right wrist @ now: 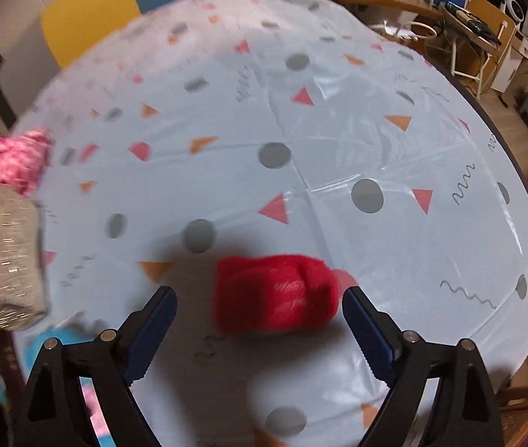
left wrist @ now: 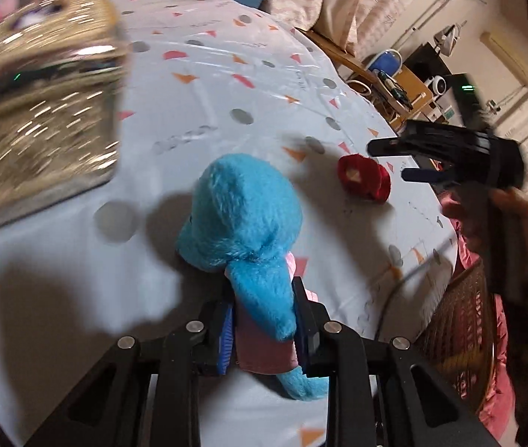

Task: Organize soft objects
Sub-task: 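Grasp the red sock with the right gripper while the left lifts the blue plush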

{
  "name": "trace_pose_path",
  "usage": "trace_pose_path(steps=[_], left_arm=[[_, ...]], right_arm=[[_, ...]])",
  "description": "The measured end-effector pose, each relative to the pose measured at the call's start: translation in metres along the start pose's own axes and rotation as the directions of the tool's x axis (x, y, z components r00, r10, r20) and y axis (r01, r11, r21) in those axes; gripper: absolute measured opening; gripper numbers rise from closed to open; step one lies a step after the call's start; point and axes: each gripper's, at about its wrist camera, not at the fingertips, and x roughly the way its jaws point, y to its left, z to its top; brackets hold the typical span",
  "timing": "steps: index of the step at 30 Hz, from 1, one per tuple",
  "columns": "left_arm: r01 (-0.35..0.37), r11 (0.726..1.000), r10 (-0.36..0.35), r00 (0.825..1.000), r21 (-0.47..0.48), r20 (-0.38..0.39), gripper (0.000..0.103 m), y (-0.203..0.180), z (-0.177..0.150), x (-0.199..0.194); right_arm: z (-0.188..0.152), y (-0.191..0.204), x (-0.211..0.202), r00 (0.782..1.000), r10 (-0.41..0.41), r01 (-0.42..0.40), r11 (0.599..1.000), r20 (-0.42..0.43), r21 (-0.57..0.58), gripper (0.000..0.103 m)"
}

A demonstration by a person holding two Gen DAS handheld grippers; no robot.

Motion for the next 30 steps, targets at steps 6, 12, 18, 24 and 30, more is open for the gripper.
trace_pose_path(steps=[6, 12, 18, 24, 30], left_arm=[[-0.041, 0.999, 0.041, 0.998, 0.002, 0.041, 0.045, 0.015, -0.018, -0.016], [-0.069, 0.997, 0.073, 0.991, -0.041, 0.110, 0.060, 0.023, -0.017, -0.012], [-0.099, 0.994, 0.103, 0.986, -0.041, 0.128, 0.061, 0.019, -0.008, -0.003], [-0.182, 0.983, 0.183, 0.972, -0.020, 0.149, 0.043, 0.012, -0.004, 0.006], [-0.221, 0.975, 0.221, 0.960, -0.017, 0.174, 0.024, 0.016, -0.013, -0.003]], right_arm=[[0.001, 0.008, 0.035, 0.995, -0.044, 0.045, 0.999, -0.085, 0.002, 0.058], [-0.016, 0.053, 0.033, 0.999, 0.013, -0.016, 0.994, -0.032, -0.105, 0.043], [-0.031, 0.080, 0.036, 1.000, 0.008, -0.006, 0.973, 0.009, -0.231, 0.048], [-0.037, 0.079, 0.035, 0.999, 0.006, 0.004, 0.965, 0.036, -0.263, 0.050], [-0.038, 0.081, 0.033, 0.998, -0.015, 0.036, 0.944, 0.068, -0.327, 0.050]])
